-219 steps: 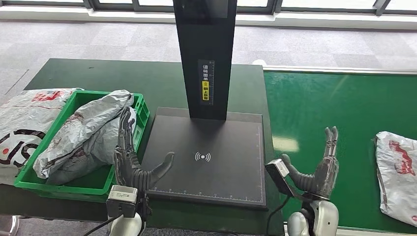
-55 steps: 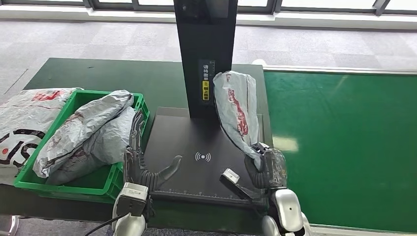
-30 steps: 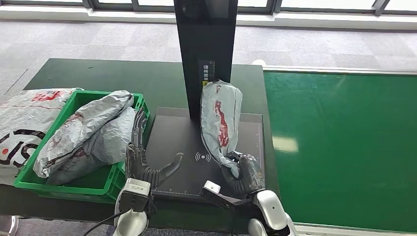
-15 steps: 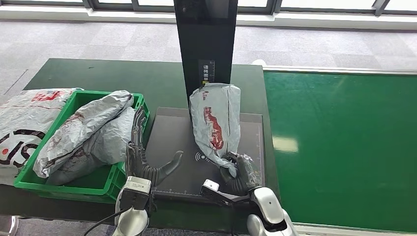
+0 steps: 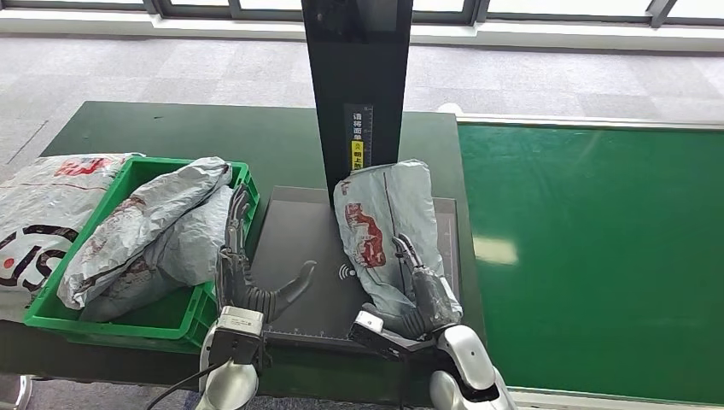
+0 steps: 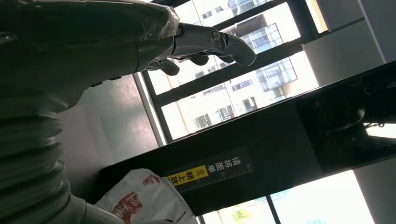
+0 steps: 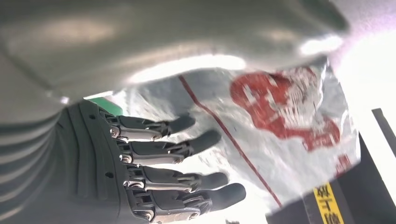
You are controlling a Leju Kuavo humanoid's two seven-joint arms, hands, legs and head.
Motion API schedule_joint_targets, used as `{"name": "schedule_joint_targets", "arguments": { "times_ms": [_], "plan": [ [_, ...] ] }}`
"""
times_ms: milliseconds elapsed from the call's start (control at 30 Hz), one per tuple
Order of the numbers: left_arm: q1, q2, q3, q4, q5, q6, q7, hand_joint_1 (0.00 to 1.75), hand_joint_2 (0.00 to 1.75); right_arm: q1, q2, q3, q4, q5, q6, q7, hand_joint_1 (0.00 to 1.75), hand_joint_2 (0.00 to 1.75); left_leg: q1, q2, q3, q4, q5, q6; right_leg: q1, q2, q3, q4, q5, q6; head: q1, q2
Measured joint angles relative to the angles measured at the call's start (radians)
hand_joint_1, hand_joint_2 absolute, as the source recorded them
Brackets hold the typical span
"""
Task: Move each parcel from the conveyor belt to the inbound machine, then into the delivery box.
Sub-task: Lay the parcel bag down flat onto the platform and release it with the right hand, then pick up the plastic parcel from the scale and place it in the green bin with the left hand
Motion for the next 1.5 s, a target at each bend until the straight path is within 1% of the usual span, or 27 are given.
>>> {"name": "schedule_joint_targets", "arguments": {
  "times_ms": [100, 200, 333, 467, 600, 667, 733, 833, 867, 967, 1033, 1133, 1233, 1367, 1500],
  "plan": [
    [0.000, 0.000, 0.000, 0.000, -0.001, 0.002, 0.000, 0.00, 1.75, 0.001, 0.000, -0.001, -0.009, -0.008, -0.002, -0.006, 0.00, 0.00, 0.000, 0.000, 0.000, 0.000, 0.000, 0.000, 0.000, 0.000, 0.000, 0.000, 0.000, 0.000, 0.000, 0.000],
    [0.000, 0.000, 0.000, 0.000, -0.009, 0.009, 0.002, 0.00, 1.75, 0.005, 0.000, -0.001, -0.022, -0.045, -0.026, -0.044, 0.00, 0.00, 0.000, 0.000, 0.000, 0.000, 0.000, 0.000, 0.000, 0.000, 0.000, 0.000, 0.000, 0.000, 0.000, 0.000],
    [0.000, 0.000, 0.000, 0.001, -0.031, 0.035, 0.009, 0.00, 1.75, 0.022, 0.003, -0.001, -0.079, -0.123, -0.093, -0.126, 0.00, 0.00, 0.000, 0.000, 0.001, 0.000, 0.000, 0.000, 0.000, 0.000, 0.000, 0.000, 0.000, 0.000, 0.000, 0.000],
    [0.000, 0.000, 0.000, 0.005, -0.052, 0.058, 0.017, 0.00, 1.75, 0.044, 0.007, -0.001, -0.157, -0.168, -0.159, -0.171, 0.00, 0.00, 0.000, 0.000, 0.001, 0.000, 0.000, 0.000, 0.000, 0.000, 0.000, 0.000, 0.000, 0.000, 0.000, 0.000],
    [-0.001, 0.000, 0.000, 0.013, -0.088, 0.084, 0.039, 0.00, 1.75, 0.076, 0.022, -0.005, -0.260, -0.194, -0.268, -0.236, 0.00, 0.00, 0.000, 0.000, 0.002, 0.000, 0.000, 0.000, 0.000, 0.000, 0.000, 0.000, 0.000, 0.000, 0.000, 0.000],
    [-0.002, 0.000, 0.000, 0.019, -0.100, 0.088, 0.046, 0.00, 1.75, 0.091, 0.039, -0.011, -0.312, -0.192, -0.292, -0.269, 0.00, 0.00, 0.000, 0.000, 0.002, 0.000, 0.000, 0.000, 0.000, 0.000, 0.000, 0.000, 0.000, 0.000, 0.000, 0.000],
    [-0.002, 0.000, 0.000, 0.024, -0.104, 0.089, 0.048, 0.00, 1.75, 0.102, 0.051, -0.016, -0.345, -0.191, -0.296, -0.281, 0.00, 0.00, 0.000, 0.000, 0.002, 0.000, 0.000, 0.000, 0.000, 0.001, 0.000, 0.000, 0.000, 0.000, 0.000, 0.000],
    [-0.003, 0.000, 0.000, 0.029, -0.112, 0.085, 0.056, 0.00, 1.75, 0.110, 0.063, -0.025, -0.377, -0.193, -0.297, -0.295, 0.00, 1.31, 0.000, 0.001, 0.003, 0.000, 0.000, 0.000, 0.000, 0.001, 0.000, 0.000, 0.000, 0.000, 0.000, 0.000],
    [-0.005, 0.000, -0.001, 0.033, -0.125, 0.075, 0.067, 0.00, 1.75, 0.115, 0.071, -0.033, -0.392, -0.199, -0.297, -0.311, 0.00, 1.75, 0.000, 0.000, 0.003, 0.000, 0.000, 0.000, 0.000, 0.001, 0.000, 0.000, 0.000, 0.000, 0.000, 0.000],
    [-0.024, 0.000, -0.020, 0.073, -0.218, 0.003, 0.130, 0.00, 1.75, 0.129, 0.110, -0.092, -0.500, -0.254, -0.298, -0.387, 0.00, 1.75, -0.001, -0.001, 0.002, 0.000, 0.001, 0.000, 0.000, -0.001, 0.000, 0.000, 0.000, 0.000, 0.000, 0.000],
    [-0.044, 0.000, -0.045, 0.126, -0.279, -0.043, 0.161, 0.00, 1.75, 0.130, 0.122, -0.145, -0.585, -0.309, -0.299, -0.407, 0.00, 1.75, -0.001, -0.002, 0.003, 0.001, 0.001, 0.000, 0.000, -0.002, 0.001, 0.000, 0.000, 0.000, 0.000, 0.000],
    [-0.073, -0.001, -0.080, 0.216, -0.314, -0.067, 0.177, 0.00, 1.75, 0.131, 0.129, -0.216, -0.678, -0.359, -0.299, -0.413, 0.00, 1.75, -0.002, 0.000, 0.003, 0.001, 0.000, 0.001, -0.001, 0.000, 0.001, -0.001, 0.001, 0.000, 0.000, 0.000],
    [-0.104, -0.005, -0.101, 0.305, -0.322, -0.077, 0.181, 0.00, 1.75, 0.132, 0.133, -0.270, -0.743, -0.372, -0.298, -0.414, 0.00, 1.75, -0.002, 0.001, 0.003, 0.001, 0.000, 0.001, -0.001, 0.000, 0.001, -0.001, 0.001, 0.001, 0.000, 0.000],
    [-0.137, -0.013, -0.123, 0.404, -0.328, -0.107, 0.181, 0.00, 1.75, 0.132, 0.136, -0.319, -0.784, -0.373, -0.298, -0.415, 0.00, 1.75, -0.002, 0.001, 0.004, 0.001, 0.000, 0.001, -0.001, 0.000, 0.001, -0.001, 0.001, 0.000, 0.000, 0.000],
    [-0.156, -0.017, -0.152, 0.471, -0.334, -0.131, 0.179, 0.00, 1.75, 0.132, 0.136, -0.339, -0.793, -0.377, -0.298, -0.414, 0.00, 1.75, -0.001, 0.001, 0.004, 0.001, 0.000, 0.001, -0.001, 0.000, 0.001, -0.001, 0.001, 0.000, 0.000, 0.000]
  ]
}}
